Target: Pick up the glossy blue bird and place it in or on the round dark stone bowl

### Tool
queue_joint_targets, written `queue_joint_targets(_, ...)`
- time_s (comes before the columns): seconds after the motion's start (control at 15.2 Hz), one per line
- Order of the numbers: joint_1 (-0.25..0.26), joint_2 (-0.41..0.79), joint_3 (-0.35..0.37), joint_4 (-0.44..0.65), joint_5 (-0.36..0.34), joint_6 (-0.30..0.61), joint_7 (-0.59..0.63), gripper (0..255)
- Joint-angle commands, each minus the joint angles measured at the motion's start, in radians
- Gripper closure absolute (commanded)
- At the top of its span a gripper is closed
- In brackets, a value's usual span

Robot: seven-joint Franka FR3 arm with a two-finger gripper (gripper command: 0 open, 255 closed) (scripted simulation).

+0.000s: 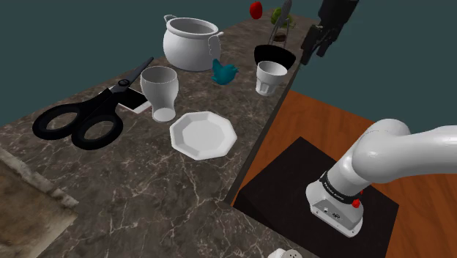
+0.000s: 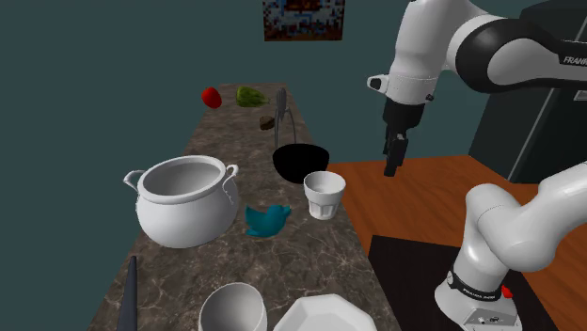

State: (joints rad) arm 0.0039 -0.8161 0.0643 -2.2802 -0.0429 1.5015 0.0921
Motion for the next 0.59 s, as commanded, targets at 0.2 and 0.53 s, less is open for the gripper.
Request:
queue_joint_targets(0.2, 0.007, 0.092, -0.003, 0.013, 0.007, 0.086, -0.014, 0)
queue_joint_targets(0.53, 0.018, 0.257, -0.005, 0.063, 0.020, 0.215, -0.038, 0)
